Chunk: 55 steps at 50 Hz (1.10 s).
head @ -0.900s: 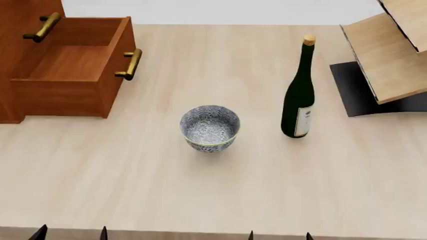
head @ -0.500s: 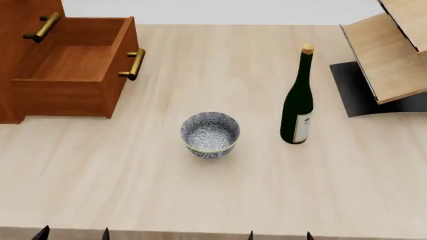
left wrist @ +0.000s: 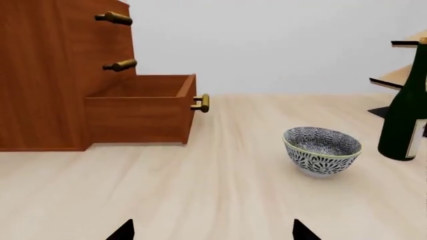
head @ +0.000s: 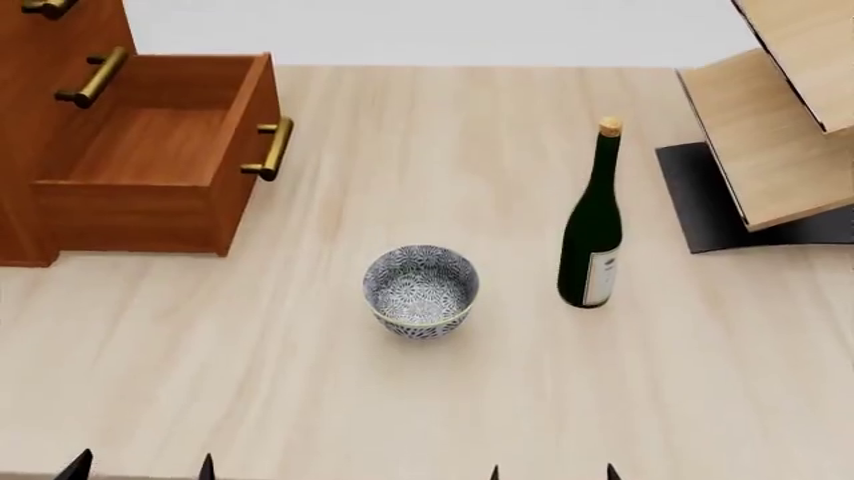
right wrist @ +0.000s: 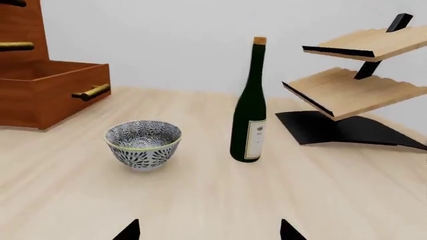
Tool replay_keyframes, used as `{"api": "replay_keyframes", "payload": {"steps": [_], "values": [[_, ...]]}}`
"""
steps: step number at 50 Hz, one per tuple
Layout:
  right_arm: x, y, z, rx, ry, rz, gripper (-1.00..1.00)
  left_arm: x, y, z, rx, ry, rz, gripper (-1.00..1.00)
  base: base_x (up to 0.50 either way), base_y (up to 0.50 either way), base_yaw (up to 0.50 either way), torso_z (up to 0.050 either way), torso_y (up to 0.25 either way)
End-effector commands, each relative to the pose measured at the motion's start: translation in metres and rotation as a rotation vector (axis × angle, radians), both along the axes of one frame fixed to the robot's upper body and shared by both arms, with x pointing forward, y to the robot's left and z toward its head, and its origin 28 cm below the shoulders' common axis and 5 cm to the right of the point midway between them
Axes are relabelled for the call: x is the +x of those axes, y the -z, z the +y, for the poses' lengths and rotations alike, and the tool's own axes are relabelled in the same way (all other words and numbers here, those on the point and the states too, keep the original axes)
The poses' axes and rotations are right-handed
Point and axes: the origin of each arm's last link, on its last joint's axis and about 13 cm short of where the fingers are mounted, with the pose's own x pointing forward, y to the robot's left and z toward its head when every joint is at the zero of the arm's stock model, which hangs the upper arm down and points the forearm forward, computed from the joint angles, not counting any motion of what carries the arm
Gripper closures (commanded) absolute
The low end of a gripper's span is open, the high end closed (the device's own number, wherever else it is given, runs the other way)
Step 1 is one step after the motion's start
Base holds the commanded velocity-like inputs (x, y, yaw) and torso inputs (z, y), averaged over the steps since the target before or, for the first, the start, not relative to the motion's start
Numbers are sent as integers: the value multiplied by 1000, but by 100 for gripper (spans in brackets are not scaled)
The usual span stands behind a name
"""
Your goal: Put the wine bottle in the bottom drawer of the cabinet.
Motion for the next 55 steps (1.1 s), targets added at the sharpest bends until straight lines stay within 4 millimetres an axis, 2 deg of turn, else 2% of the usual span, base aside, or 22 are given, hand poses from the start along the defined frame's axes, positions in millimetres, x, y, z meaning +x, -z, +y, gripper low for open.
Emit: {"api": "replay_keyframes", "payload": {"steps": [1,12,38,44,45,46,48,52,55], "values": [[-1,-1,1,-15,-6,-6,-100,0,0,1,2,-4,2,-100,0,0,0,50,0],[-1,-1,2,-27,-23,-10,-100,-3,-5,0,-1,0,-38,-100,0,0,0,50,0],[-1,-1,1,-36,-26,-26,-100,-1,-2,1,-14,1,-23,-100,0,0,0,50,0],[-2,-4,2,-39,-26,-33,-100,-1,-3,1,19,-42,6,-100,0,0,0,14,0],[-1,-5,1,-18,-17,-32,-100,-2,-8,0,-48,-16,-5,-100,0,0,0,0,0],[-1,-7,-1,39,1,-32,-100,0,-11,0,-30,-39,8,-100,0,0,0,0,0],[-1,-12,0,-36,-15,-41,-100,2,-21,-1,-76,-32,19,-100,0,0,0,0,0],[2,-26,1,-19,-21,-48,-100,4,-43,-4,13,-64,-17,-100,0,0,0,0,0],[3,-42,1,-11,-28,-54,-100,7,-60,-4,-44,-56,18,-100,0,0,0,0,0]]}}
